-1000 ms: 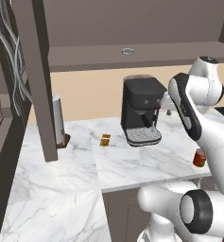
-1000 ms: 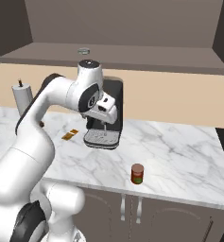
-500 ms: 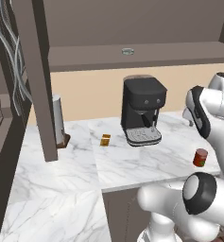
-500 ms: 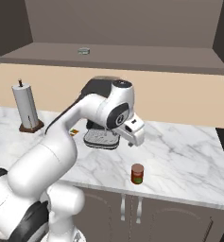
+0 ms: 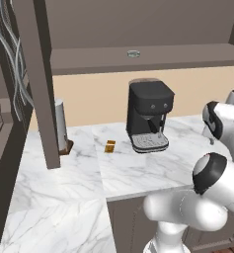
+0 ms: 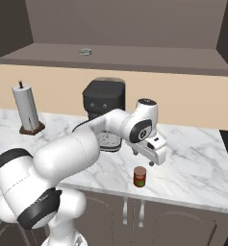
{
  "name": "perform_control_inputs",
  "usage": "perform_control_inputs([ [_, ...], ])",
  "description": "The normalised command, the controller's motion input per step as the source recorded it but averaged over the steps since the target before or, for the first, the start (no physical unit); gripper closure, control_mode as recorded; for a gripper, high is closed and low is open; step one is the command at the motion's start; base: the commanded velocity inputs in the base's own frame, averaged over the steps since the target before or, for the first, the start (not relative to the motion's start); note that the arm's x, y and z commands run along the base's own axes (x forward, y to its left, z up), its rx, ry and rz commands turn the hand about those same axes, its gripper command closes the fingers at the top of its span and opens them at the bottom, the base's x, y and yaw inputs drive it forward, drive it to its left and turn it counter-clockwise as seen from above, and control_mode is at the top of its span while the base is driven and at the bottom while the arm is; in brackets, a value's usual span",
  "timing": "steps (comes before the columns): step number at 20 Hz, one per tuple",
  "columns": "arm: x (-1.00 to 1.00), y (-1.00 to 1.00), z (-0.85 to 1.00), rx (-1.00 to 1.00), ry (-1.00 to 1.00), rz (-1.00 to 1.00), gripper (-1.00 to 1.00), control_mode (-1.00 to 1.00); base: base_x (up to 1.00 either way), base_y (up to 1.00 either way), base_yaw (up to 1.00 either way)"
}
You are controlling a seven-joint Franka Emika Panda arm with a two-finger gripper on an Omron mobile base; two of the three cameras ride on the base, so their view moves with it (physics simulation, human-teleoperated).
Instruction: Restock the canned food cabinet by taking the new fresh canned food from the counter and placing it in the cabinet. Then, take the old canned food from the cabinet and place it on the counter.
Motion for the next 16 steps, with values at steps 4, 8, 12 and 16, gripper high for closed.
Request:
perform_control_inputs([
  [4,-0.02,-0.1,-0.4,0.0,0.03,0.0,-1.0,-1.0,0.0,0.0,0.0],
  [8,0.0,0.16,-0.39,0.0,0.0,0.0,-1.0,-1.0,0.0,0.0,0.0],
  [12,0.0,0.24,-0.48,0.0,0.0,0.0,-1.0,-1.0,0.0,0.0,0.0],
  [16,0.02,0.14,-0.29,0.0,0.0,0.0,-1.0,-1.0,0.0,0.0,0.0],
])
